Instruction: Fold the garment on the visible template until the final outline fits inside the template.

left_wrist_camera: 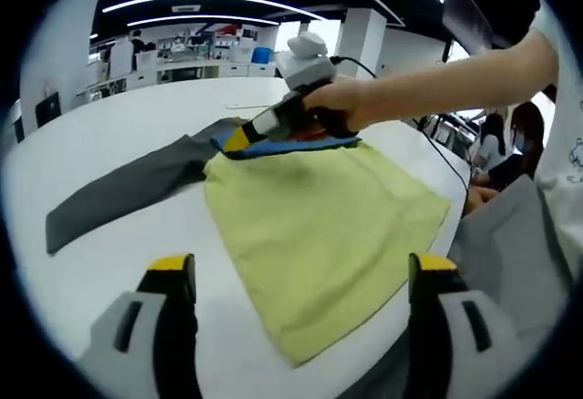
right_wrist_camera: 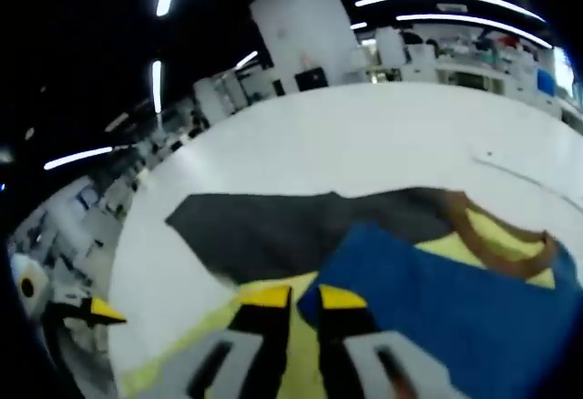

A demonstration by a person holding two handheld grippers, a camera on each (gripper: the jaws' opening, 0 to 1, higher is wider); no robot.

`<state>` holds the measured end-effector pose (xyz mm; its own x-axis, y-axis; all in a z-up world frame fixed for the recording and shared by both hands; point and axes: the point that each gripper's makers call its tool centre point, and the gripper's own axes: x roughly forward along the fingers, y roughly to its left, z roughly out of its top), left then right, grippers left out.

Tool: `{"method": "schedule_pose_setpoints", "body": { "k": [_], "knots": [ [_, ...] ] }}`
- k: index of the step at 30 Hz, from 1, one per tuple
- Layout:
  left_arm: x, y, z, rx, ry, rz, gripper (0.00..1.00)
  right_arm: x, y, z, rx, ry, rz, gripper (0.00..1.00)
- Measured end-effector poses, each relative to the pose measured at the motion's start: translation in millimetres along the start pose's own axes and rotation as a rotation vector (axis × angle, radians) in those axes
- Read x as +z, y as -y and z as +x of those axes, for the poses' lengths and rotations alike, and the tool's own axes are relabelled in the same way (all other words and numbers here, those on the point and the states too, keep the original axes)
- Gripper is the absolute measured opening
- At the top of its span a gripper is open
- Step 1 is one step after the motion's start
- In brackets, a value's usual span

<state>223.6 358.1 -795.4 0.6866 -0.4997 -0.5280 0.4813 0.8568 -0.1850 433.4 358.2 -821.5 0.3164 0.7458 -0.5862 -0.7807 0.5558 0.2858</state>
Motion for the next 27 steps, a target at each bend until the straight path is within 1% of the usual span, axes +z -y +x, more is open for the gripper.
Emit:
{"method": "schedule_pose_setpoints", "body": {
  "k": [2, 4, 8, 10, 15, 16, 18, 22, 27],
  "knots": [
    [0.8, -0.6, -0.2, 0.002, 0.003, 0.002, 0.94, 1.2, 1.7, -4.7, -0.008, 0.014, -0.040, 0.29],
    [1.0, -0.5, -0.4, 0.002, 0.004, -0.002, 0.94, 1.8, 1.4, -10.9, -0.011, 0.026, -0.040, 0.38],
    [0.4, 0.3, -0.4, -0.002, 0.002, 0.002, 0.94, 3.2, 7.8, -15.8, -0.013, 0.037, -0.061, 0.47],
    [0.1, 0.0, -0.5, -0.002, 0.002, 0.003, 0.94, 3.6, 9.5, -18.6, -0.017, 0.043, -0.078, 0.55],
    [2.0, -4.4, -2.2, 0.010, 0.018, -0.021, 0.94, 5.2, 11.6, -28.4, -0.011, 0.063, -0.114, 0.79],
    [2.1, -4.3, -2.1, 0.009, 0.019, -0.024, 0.94, 5.1, 12.7, -30.6, -0.012, 0.062, -0.133, 0.82],
    [2.8, -1.6, -0.9, 0.006, 0.019, -0.025, 0.94, 4.6, 12.9, -34.5, -0.002, 0.063, -0.144, 0.88],
    [4.6, 2.5, -0.4, 0.002, 0.016, -0.020, 0.95, 3.9, 12.4, -38.4, 0.010, 0.064, -0.165, 0.99],
    [5.6, 2.7, -0.9, 0.000, 0.015, -0.019, 0.95, 1.1, 9.4, -47.5, 0.018, 0.043, -0.208, 0.99]
  ]
}}
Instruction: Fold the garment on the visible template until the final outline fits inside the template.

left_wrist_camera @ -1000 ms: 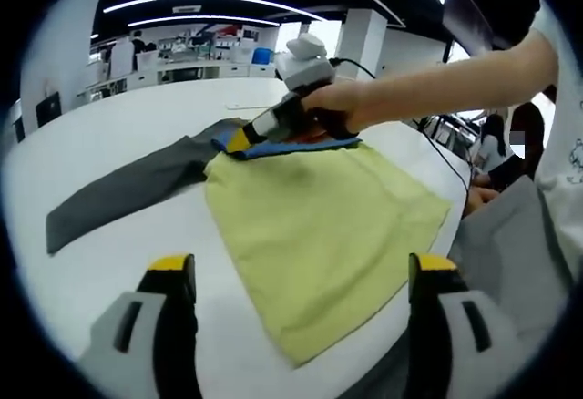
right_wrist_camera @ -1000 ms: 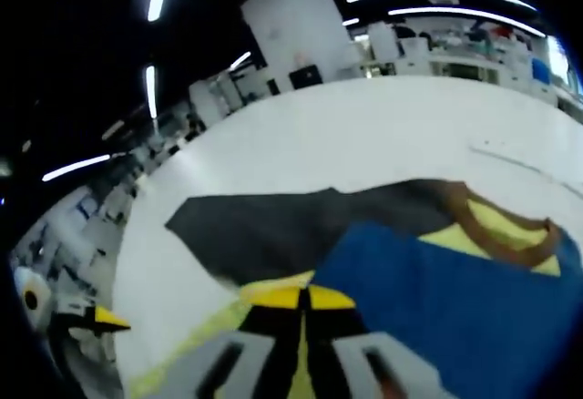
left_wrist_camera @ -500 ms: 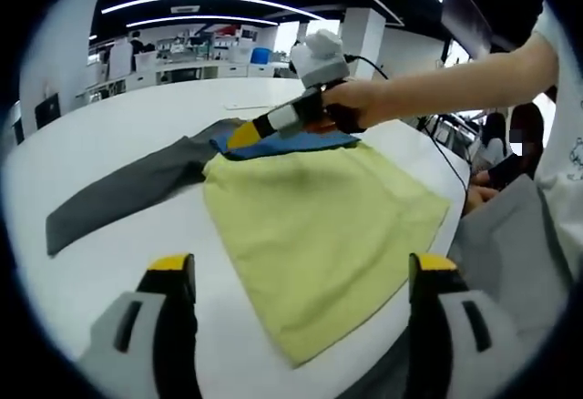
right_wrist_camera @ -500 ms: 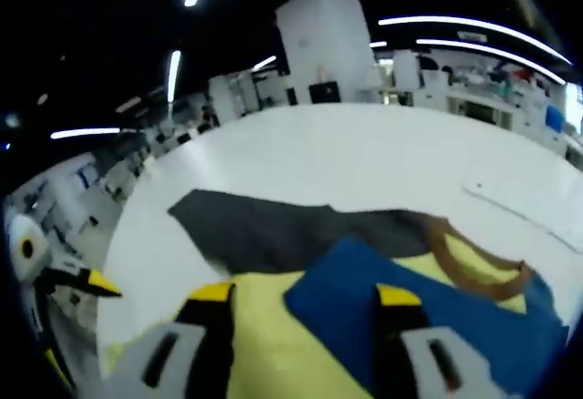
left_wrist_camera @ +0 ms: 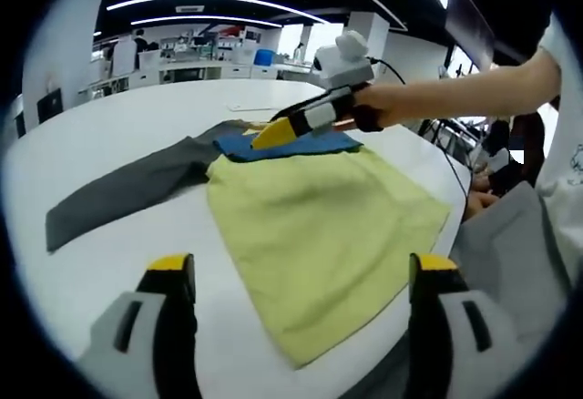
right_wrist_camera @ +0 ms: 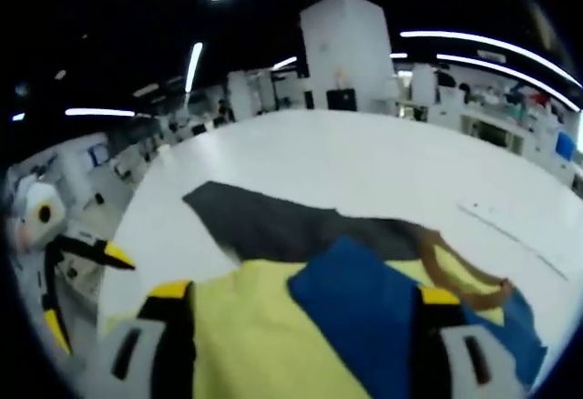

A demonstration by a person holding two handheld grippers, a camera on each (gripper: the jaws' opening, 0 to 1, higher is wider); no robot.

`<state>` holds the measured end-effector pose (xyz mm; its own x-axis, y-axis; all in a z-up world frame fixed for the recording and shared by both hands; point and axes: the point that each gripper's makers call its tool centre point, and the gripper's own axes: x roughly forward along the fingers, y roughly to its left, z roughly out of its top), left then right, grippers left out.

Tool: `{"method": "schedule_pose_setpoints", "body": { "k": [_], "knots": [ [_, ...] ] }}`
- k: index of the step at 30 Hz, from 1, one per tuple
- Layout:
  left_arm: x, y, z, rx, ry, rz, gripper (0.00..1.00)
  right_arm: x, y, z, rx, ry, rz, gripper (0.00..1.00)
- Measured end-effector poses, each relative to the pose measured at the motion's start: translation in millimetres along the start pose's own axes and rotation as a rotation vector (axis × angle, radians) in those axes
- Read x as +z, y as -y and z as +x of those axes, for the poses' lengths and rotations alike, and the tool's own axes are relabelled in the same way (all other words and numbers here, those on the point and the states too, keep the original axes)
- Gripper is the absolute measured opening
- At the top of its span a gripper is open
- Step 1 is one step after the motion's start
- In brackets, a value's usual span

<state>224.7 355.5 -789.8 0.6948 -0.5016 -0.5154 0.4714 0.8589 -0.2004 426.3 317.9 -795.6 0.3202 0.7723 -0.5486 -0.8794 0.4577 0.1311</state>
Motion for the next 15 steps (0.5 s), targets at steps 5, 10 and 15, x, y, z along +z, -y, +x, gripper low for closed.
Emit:
{"method": "schedule_pose_setpoints", "body": {
  "k": [5, 10, 15],
  "knots": [
    [5.1, -14.2, -4.1, 0.034, 0.015, 0.007, 0.93, 0.6, -4.4, -14.4, 0.004, 0.009, -0.019, 0.99],
    [12.7, -40.7, -10.9, 0.068, 0.043, -0.023, 0.93, 2.3, 3.8, -27.0, -0.005, 0.032, -0.020, 0.99],
    [11.7, -74.3, -18.7, 0.119, 0.031, 0.004, 0.93, 2.3, 14.3, -43.3, -0.018, 0.044, -0.015, 0.99]
  ]
}}
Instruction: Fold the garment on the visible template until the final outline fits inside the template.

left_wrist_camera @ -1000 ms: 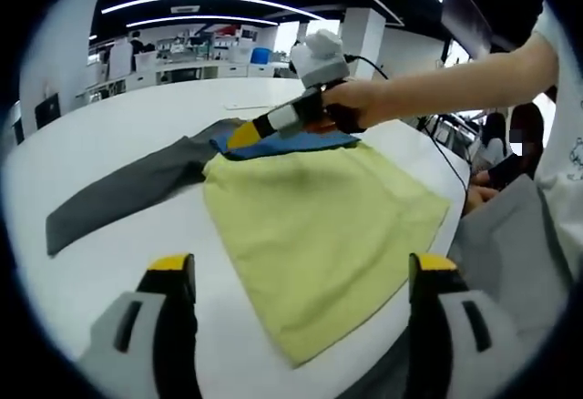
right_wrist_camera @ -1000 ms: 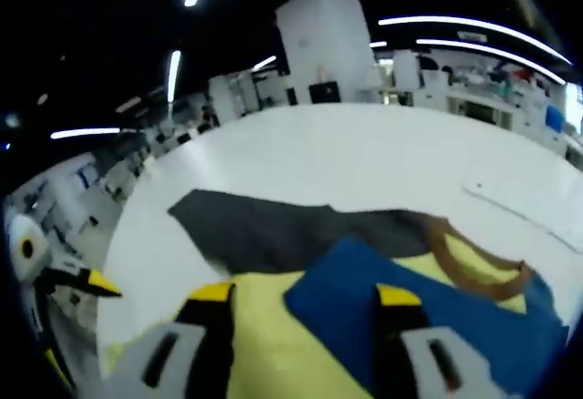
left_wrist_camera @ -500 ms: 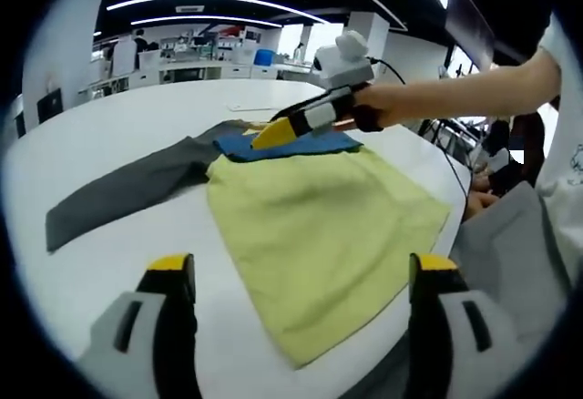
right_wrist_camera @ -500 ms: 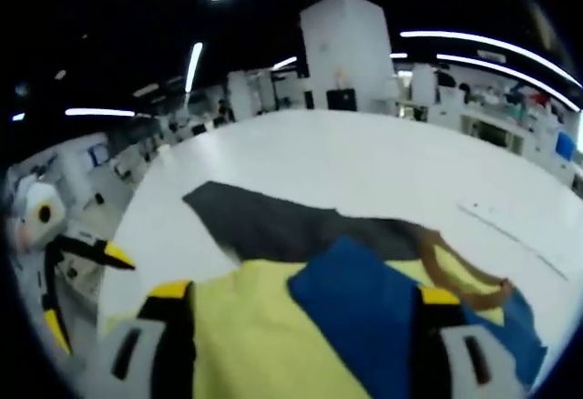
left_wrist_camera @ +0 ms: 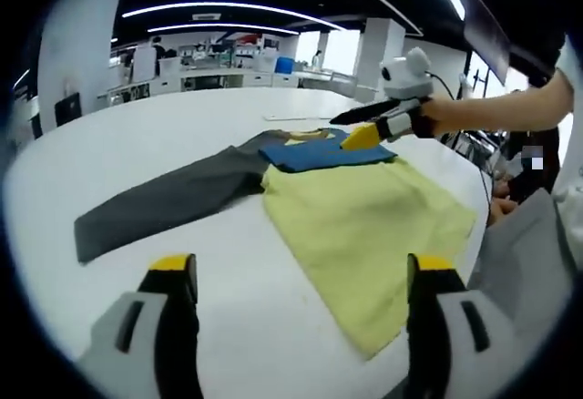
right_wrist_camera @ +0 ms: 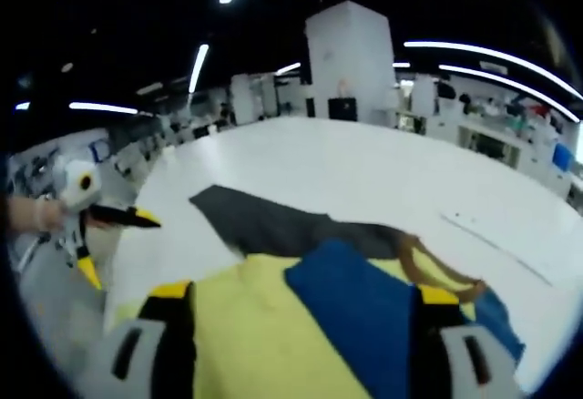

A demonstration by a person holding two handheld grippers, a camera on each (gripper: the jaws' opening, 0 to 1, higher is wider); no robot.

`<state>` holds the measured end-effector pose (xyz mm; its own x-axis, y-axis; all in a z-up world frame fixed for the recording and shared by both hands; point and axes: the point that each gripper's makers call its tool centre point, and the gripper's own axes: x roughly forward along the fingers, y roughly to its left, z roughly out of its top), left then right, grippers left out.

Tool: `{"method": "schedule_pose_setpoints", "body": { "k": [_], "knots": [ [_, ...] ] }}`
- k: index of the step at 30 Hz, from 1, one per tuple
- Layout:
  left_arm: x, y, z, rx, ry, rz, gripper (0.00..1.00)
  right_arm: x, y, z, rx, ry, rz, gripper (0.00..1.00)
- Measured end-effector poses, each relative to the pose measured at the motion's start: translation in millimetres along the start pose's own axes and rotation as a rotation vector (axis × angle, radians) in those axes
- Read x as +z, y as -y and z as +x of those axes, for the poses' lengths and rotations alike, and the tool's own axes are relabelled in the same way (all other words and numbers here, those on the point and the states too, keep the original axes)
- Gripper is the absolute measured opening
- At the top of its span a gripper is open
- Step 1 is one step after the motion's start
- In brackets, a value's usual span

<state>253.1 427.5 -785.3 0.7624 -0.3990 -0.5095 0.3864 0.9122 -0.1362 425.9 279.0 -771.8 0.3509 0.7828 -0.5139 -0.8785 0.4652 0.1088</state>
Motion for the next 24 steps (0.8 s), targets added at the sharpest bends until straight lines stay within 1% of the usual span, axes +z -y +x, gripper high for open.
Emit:
{"method": "schedule_pose_setpoints", "body": {
  "k": [1, 3, 6, 7, 8, 10, 11, 12, 13, 14, 15, 16, 17, 18, 20, 21, 22, 24],
  "knots": [
    [-0.2, -11.8, -1.4, 0.009, 0.004, -0.010, 0.93, -2.0, 1.5, -4.7, -0.005, 0.001, 0.000, 0.99],
    [1.5, -24.5, -3.1, 0.027, 0.011, -0.030, 0.92, -4.6, 2.7, -10.4, -0.011, 0.002, 0.000, 0.99],
    [4.5, -43.9, -5.9, 0.060, 0.019, -0.057, 0.91, -7.0, 8.0, -21.3, -0.032, 0.015, 0.026, 0.99],
    [4.9, -58.2, -7.6, 0.073, 0.027, -0.072, 0.90, -7.5, 9.9, -25.2, -0.042, 0.020, 0.031, 0.98],
    [5.3, -66.4, -8.1, 0.089, 0.032, -0.095, 0.90, -8.5, 9.2, -30.9, -0.046, 0.024, 0.038, 0.96],
    [8.8, -83.6, -9.3, 0.114, 0.056, -0.136, 0.89, -10.8, 5.9, -34.5, -0.051, 0.038, 0.056, 0.97],
    [10.7, -95.5, -10.7, 0.140, 0.068, -0.157, 0.89, -11.2, 5.6, -36.4, -0.053, 0.042, 0.059, 0.98],
    [11.8, -102.4, -11.6, 0.156, 0.075, -0.160, 0.88, -11.5, 5.4, -38.0, -0.056, 0.043, 0.060, 0.98],
    [12.0, -105.2, -12.1, 0.164, 0.078, -0.165, 0.87, -11.8, 4.8, -41.1, -0.056, 0.046, 0.070, 0.98],
    [13.1, -117.0, -14.0, 0.196, 0.091, -0.182, 0.85, -12.0, 4.1, -43.3, -0.050, 0.049, 0.079, 0.97],
    [13.5, -128.6, -15.2, 0.211, 0.101, -0.190, 0.84, -10.9, 1.4, -46.4, -0.050, 0.057, 0.078, 0.98],
    [10.6, -142.4, -16.1, 0.237, 0.110, -0.226, 0.83, -10.4, -2.0, -49.8, -0.049, 0.058, 0.074, 0.98],
    [7.5, -149.2, -16.0, 0.248, 0.104, -0.253, 0.83, -10.4, -4.2, -52.3, -0.047, 0.057, 0.072, 0.97],
    [7.8, -158.8, -16.9, 0.265, 0.128, -0.278, 0.83, -10.4, -7.7, -55.9, -0.047, 0.059, 0.072, 0.97],
    [2.0, -173.2, -20.0, 0.307, 0.128, -0.301, 0.83, -9.4, -9.8, -62.2, -0.047, 0.071, 0.081, 0.97],
    [0.8, -174.3, -21.5, 0.325, 0.134, -0.308, 0.83, -9.7, -9.9, -64.4, -0.047, 0.074, 0.089, 0.97],
    [-2.0, -181.7, -22.8, 0.344, 0.139, -0.317, 0.82, -9.8, -8.5, -66.4, -0.050, 0.080, 0.100, 0.97],
    [-8.8, -192.0, -23.6, 0.363, 0.131, -0.334, 0.81, -12.4, -5.5, -70.7, -0.058, 0.090, 0.129, 0.97]
  ]
}}
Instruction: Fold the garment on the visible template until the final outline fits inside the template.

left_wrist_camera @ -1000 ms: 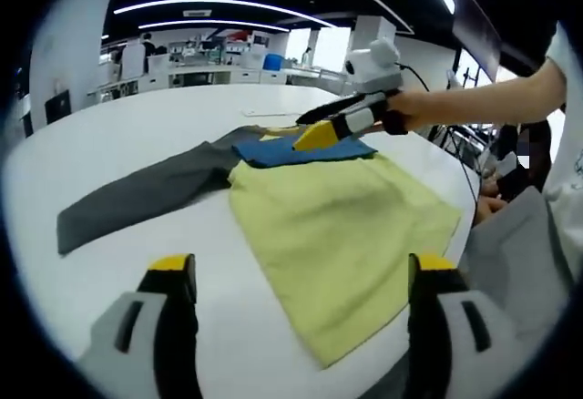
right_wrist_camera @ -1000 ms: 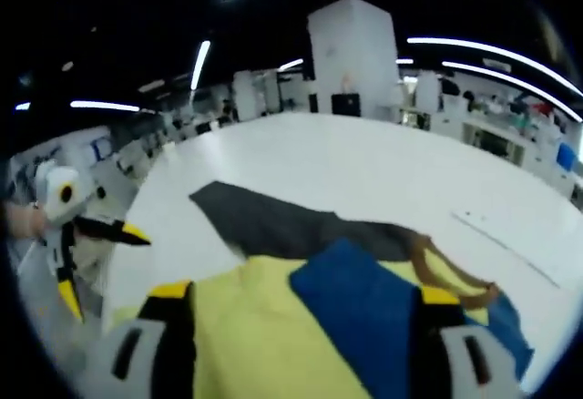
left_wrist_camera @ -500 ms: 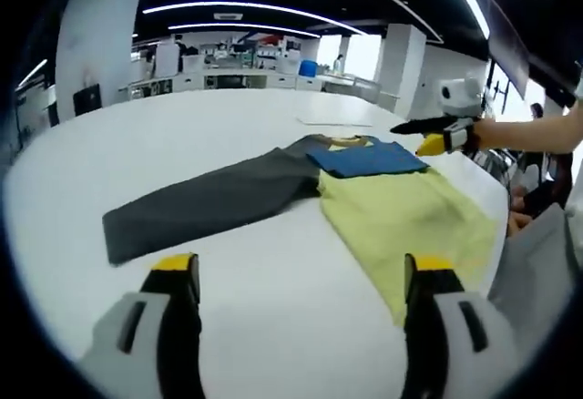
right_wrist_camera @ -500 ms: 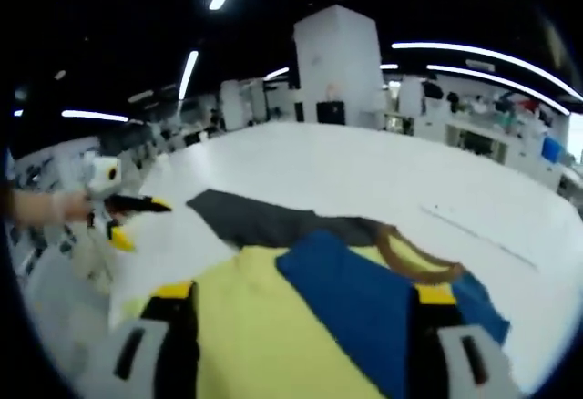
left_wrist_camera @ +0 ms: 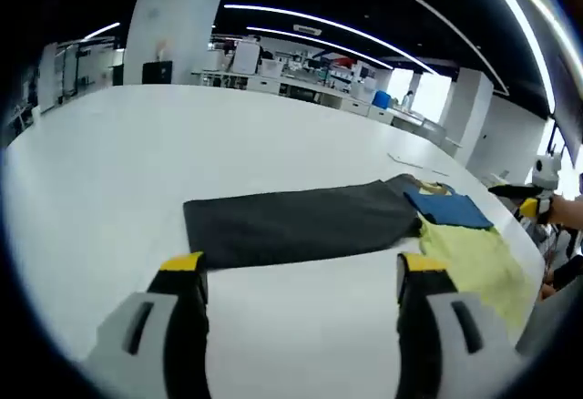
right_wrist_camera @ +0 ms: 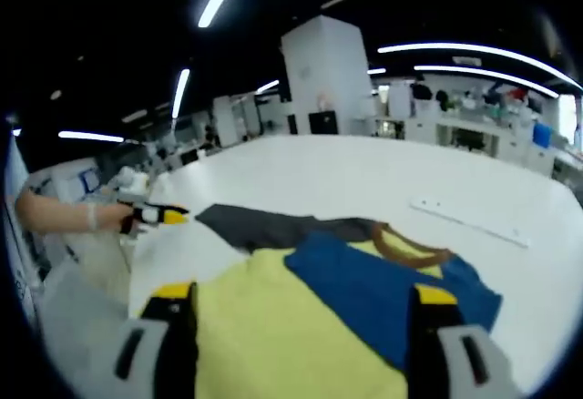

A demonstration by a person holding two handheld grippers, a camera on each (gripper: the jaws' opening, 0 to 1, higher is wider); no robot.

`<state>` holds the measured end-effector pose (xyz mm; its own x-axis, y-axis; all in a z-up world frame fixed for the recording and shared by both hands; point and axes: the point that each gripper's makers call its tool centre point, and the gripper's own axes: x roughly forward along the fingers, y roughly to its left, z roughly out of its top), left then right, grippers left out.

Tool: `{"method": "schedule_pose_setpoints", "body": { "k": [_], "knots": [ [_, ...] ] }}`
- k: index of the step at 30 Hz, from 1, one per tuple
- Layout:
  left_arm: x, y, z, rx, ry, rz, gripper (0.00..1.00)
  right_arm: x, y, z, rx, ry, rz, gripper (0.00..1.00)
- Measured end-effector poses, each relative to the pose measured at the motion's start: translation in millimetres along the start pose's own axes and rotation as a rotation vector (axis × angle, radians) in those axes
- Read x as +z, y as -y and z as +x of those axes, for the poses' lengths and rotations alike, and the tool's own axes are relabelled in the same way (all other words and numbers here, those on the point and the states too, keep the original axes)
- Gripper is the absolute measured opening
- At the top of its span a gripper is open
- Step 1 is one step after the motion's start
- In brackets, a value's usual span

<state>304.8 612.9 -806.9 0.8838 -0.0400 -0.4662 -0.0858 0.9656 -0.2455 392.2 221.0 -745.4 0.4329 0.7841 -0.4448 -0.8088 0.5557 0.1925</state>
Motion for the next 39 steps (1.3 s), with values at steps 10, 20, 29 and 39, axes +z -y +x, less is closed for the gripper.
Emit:
{"method": "schedule_pose_setpoints", "body": {
  "k": [10, 20, 29, 39],
  "knots": [
    [-5.1, -30.5, 12.6, 0.073, -0.020, -0.054, 0.70, -8.3, 4.6, -17.5, -0.026, 0.021, 0.075, 0.94],
    [-5.6, -50.5, 22.8, 0.128, -0.023, -0.058, 0.36, -15.2, 10.6, -28.4, -0.047, 0.040, 0.148, 0.92],
    [-7.3, -62.2, 24.3, 0.183, -0.028, -0.041, 0.14, -27.8, 8.6, -30.2, -0.049, 0.024, 0.173, 0.89],
    [-4.6, -68.0, 22.4, 0.208, -0.066, -0.044, 0.00, -29.2, 6.1, -31.0, -0.045, 0.029, 0.181, 0.87]
  ]
}}
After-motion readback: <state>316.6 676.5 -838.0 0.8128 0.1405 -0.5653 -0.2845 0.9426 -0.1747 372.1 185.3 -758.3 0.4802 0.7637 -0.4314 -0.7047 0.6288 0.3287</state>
